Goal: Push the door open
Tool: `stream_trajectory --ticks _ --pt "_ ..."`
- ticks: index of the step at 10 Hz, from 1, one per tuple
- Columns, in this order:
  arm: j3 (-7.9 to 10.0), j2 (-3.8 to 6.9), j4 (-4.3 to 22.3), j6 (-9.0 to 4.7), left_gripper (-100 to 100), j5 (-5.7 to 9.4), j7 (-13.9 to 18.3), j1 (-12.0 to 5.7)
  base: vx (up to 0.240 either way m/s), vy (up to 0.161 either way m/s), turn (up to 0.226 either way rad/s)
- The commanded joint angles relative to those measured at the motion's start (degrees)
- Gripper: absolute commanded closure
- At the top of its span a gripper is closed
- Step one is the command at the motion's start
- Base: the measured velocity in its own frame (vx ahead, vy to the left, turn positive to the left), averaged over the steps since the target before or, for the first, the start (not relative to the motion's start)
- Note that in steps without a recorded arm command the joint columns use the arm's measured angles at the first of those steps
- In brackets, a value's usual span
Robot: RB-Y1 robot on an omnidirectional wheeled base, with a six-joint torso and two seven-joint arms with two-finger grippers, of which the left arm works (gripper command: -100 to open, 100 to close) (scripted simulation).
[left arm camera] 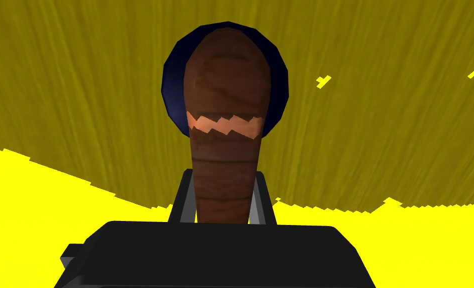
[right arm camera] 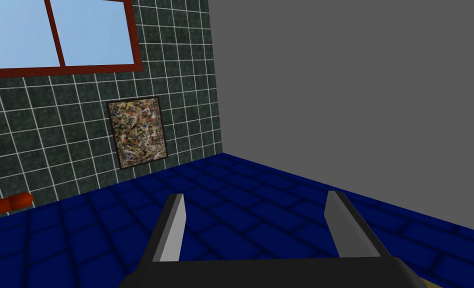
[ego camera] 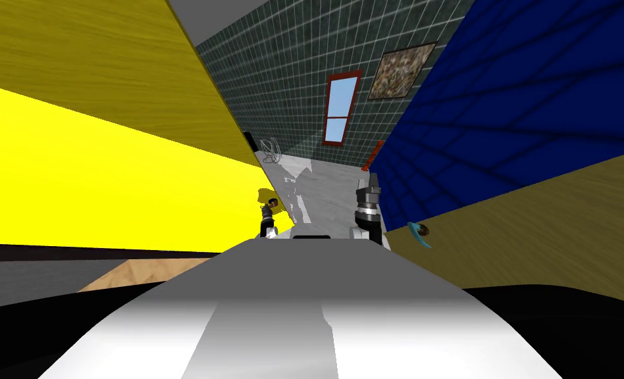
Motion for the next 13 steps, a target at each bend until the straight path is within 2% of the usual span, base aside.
stream_trajectory --ticks 1,6,11,13 --pt "1.34 0.24 -1.1 0.63 100 0.77 -0.6 0.62 0.135 -0.034 0.031" --pt "4.1 0.7 -0.9 0.45 100 2.42 -1.5 0.89 0.203 -0.038 0.061" --pt "5.74 1.11 -0.8 0.49 100 3.36 -2.0 1.45 0.16 -0.034 0.052" --pt "7.25 1.41 -0.8 0.38 100 4.29 -2.5 1.66 0.149 0.018 0.036"
